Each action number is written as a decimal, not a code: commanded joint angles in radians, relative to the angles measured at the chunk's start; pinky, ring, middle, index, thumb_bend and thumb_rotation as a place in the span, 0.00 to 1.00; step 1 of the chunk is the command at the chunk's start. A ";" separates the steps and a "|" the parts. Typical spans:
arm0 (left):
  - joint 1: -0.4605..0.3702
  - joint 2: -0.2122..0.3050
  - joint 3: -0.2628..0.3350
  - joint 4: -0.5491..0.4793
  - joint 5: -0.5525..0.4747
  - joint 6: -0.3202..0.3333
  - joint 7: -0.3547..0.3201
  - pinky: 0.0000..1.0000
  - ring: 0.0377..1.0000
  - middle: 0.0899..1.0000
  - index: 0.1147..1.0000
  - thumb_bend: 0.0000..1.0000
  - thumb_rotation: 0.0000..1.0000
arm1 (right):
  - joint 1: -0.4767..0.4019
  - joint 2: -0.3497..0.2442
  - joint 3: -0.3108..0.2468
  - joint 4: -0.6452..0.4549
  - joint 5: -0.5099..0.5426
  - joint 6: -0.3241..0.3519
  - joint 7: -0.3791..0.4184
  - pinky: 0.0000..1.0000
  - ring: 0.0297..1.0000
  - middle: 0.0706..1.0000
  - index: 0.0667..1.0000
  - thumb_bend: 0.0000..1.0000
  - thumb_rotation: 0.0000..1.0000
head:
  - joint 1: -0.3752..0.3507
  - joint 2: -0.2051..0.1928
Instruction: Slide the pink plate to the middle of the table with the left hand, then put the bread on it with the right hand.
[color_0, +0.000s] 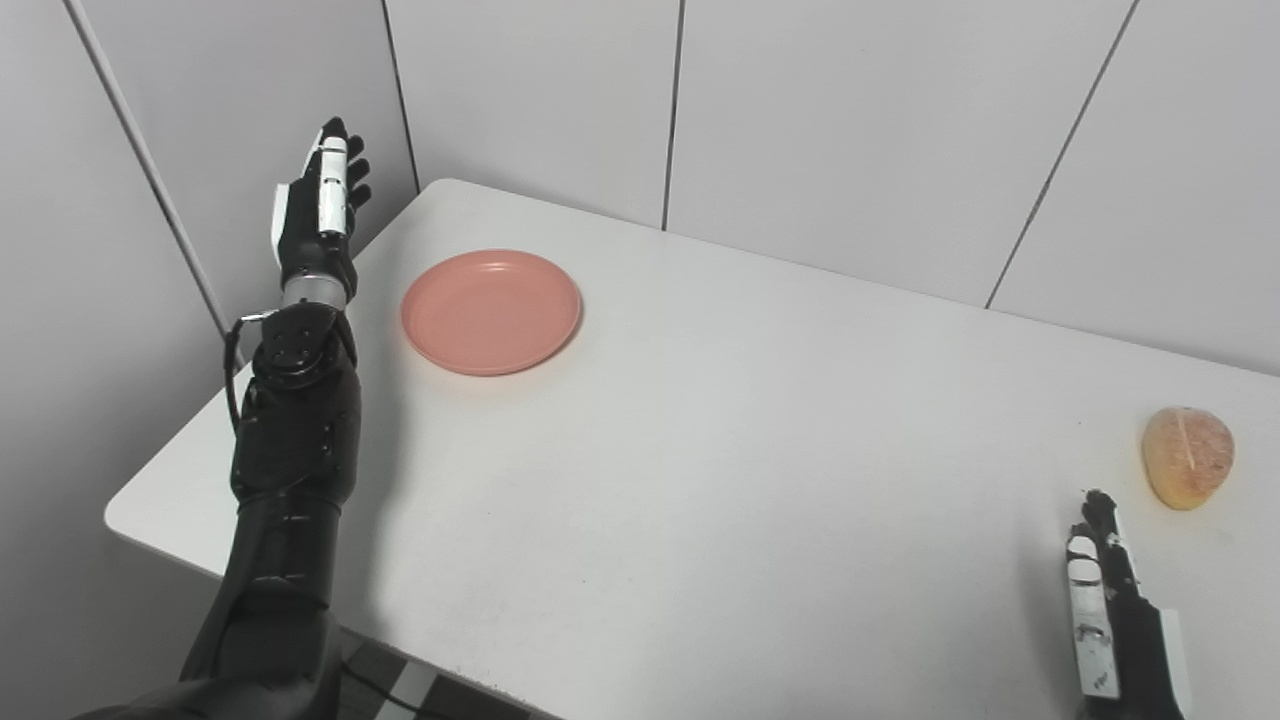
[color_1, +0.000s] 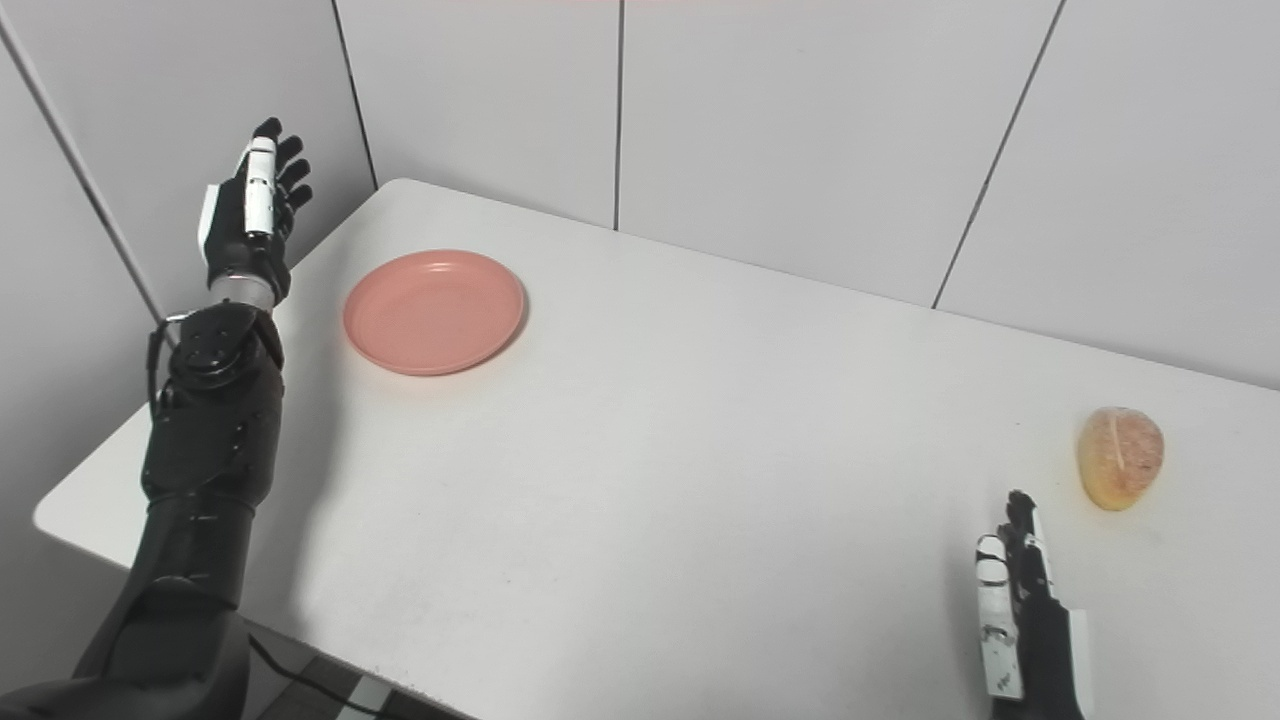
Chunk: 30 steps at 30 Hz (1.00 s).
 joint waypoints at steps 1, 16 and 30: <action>-0.034 0.033 0.009 -0.009 -0.008 -0.041 0.018 0.91 0.91 0.90 0.90 0.34 1.00 | -0.022 -0.005 -0.003 -0.033 0.002 -0.015 0.006 0.98 0.97 0.98 0.96 0.11 1.00 | -0.001 0.001; -0.025 0.048 0.007 0.099 -0.016 -0.071 0.024 0.90 0.91 0.91 0.91 0.36 1.00 | -0.021 -0.013 -0.001 -0.033 0.010 -0.020 0.011 0.99 0.98 0.99 0.97 0.12 1.00 | 0.003 0.003; -0.039 0.048 -0.016 0.218 -0.009 -0.100 0.034 0.91 0.89 0.89 0.88 0.36 1.00 | -0.020 -0.011 -0.004 -0.042 0.007 -0.010 0.015 0.98 0.98 0.98 0.97 0.12 1.00 | 0.003 0.007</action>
